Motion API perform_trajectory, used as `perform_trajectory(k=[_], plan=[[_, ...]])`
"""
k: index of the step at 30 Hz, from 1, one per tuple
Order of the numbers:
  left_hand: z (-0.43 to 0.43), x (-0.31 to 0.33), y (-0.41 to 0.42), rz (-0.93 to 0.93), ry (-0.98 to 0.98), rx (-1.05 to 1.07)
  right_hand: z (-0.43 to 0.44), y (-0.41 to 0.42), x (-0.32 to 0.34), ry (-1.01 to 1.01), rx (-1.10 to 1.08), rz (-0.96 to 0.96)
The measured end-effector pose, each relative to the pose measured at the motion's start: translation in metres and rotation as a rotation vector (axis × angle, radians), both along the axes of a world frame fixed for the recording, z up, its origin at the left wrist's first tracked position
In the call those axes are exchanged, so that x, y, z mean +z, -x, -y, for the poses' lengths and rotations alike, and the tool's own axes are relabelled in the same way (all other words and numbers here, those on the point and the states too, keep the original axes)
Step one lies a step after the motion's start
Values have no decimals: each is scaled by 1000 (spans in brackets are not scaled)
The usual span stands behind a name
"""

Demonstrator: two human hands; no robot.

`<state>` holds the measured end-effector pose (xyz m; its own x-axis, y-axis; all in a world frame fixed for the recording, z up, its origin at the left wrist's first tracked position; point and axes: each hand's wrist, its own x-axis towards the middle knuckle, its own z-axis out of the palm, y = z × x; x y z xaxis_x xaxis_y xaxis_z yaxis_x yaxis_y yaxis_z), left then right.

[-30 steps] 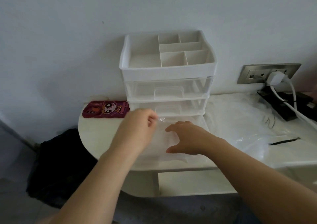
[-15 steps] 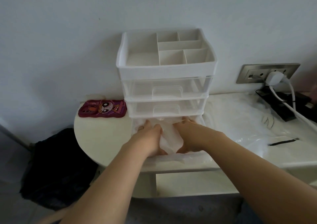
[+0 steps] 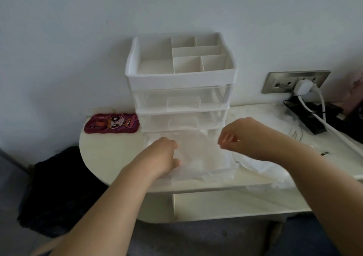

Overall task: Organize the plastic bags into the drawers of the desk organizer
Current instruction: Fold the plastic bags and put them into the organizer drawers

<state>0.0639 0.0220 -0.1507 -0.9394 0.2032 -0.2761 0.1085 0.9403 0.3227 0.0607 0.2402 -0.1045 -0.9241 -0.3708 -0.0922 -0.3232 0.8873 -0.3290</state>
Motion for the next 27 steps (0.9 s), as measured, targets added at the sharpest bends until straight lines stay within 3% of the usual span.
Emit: perform_trajectory(k=[4, 11, 19, 21, 27], plan=[[-3, 7, -17, -99, -111, -11, -43, -11, 4, -40, -181, 49], [-22, 5, -25, -188, -240, -19, -94, -20, -36, -371, -279, 169], [-31, 0, -26, -267, -317, 14, -88, -4, -73, -172, -191, 68], [-29, -2, -25, -270, -312, 17, -88, -4, -75, -134, -228, -31], [-25, -6, -22, -273, -309, 11, -92, -4, -80, -166, -251, -220]])
